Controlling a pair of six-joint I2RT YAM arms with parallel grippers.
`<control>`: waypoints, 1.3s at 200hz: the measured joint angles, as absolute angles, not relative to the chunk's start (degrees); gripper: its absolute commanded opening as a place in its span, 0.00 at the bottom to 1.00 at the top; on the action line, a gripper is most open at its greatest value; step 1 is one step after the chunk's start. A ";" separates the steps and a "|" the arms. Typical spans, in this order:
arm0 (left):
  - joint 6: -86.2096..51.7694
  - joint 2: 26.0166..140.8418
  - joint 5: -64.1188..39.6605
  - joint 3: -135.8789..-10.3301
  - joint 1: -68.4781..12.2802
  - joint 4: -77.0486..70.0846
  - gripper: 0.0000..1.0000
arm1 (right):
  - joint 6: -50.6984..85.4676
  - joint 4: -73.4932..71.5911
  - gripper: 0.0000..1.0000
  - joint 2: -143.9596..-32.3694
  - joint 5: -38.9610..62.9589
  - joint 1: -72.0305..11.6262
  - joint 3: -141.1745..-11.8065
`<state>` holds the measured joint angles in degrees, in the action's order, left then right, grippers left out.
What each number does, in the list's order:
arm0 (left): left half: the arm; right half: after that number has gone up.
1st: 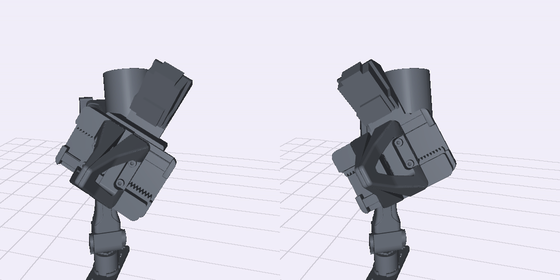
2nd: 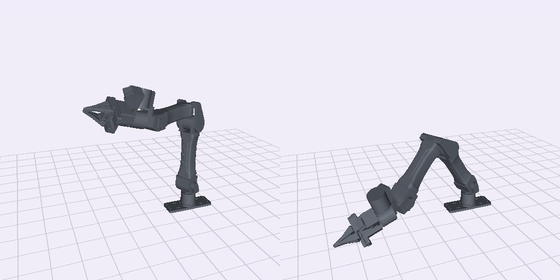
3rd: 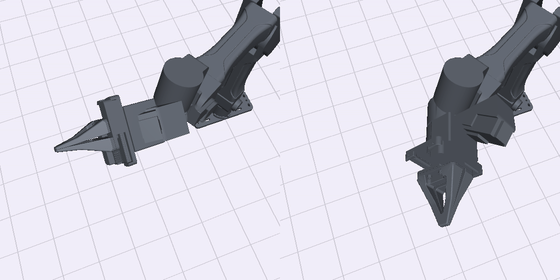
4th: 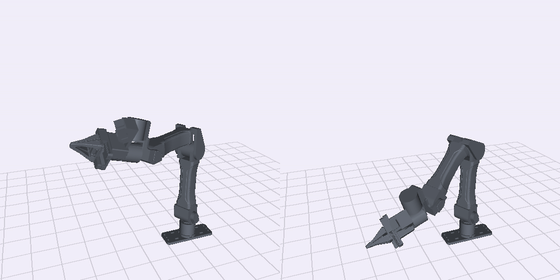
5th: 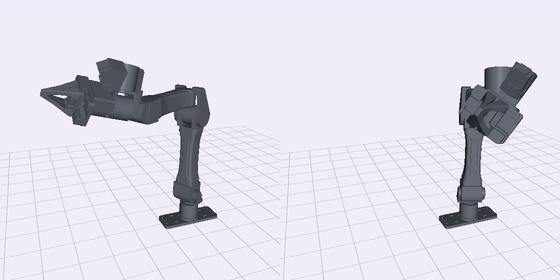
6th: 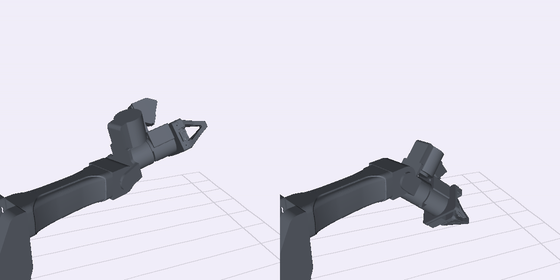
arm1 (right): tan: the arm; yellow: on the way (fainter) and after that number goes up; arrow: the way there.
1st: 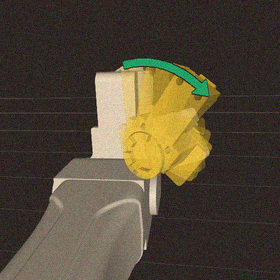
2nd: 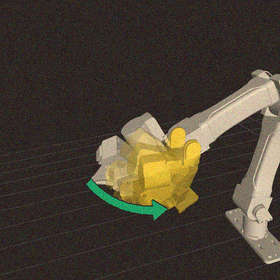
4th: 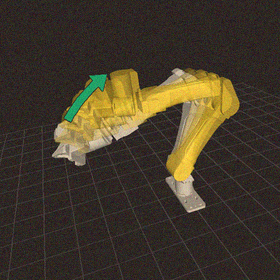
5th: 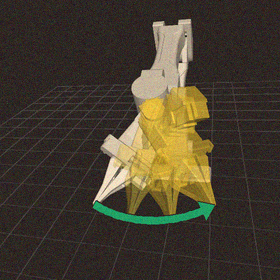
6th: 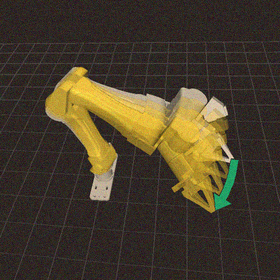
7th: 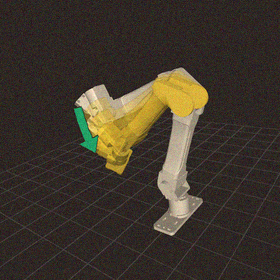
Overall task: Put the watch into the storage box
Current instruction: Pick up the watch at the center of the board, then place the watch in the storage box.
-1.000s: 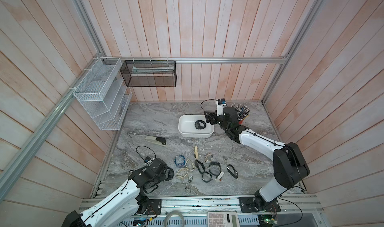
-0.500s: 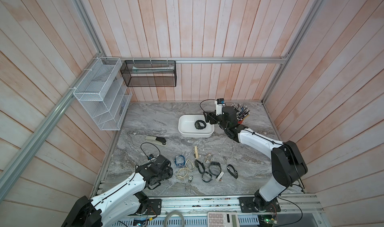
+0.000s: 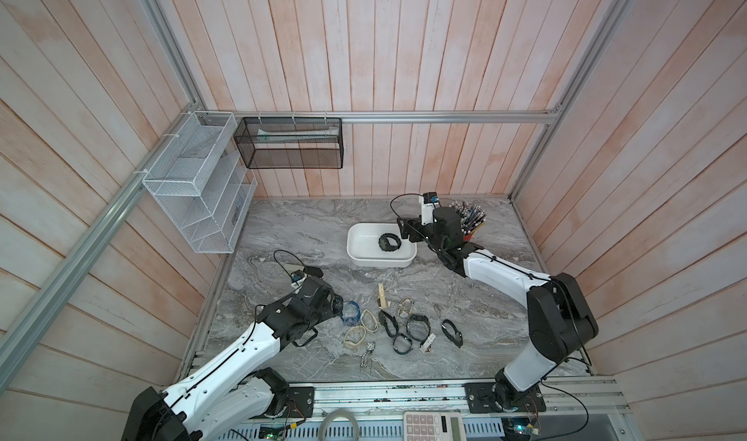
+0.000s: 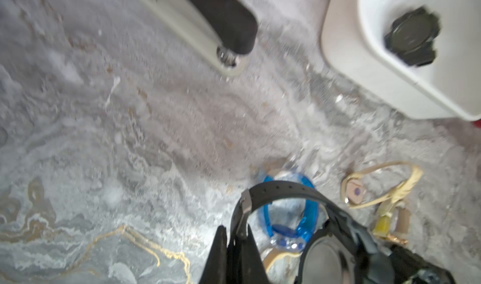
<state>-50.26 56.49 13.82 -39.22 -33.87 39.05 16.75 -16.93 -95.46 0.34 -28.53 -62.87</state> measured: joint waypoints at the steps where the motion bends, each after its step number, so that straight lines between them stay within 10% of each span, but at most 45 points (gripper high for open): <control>1: -49.95 56.71 13.87 -39.51 -33.69 38.85 0.00 | 16.75 -16.93 0.86 -95.46 0.34 -28.53 -62.83; 260: -17.76 116.31 9.89 -95.64 -34.46 18.15 0.00 | 22.33 -11.94 0.86 -72.66 -5.32 -22.81 -40.56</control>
<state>-17.76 116.31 9.89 -95.64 -34.46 18.15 22.33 -11.94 -72.66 -5.32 -22.81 -40.56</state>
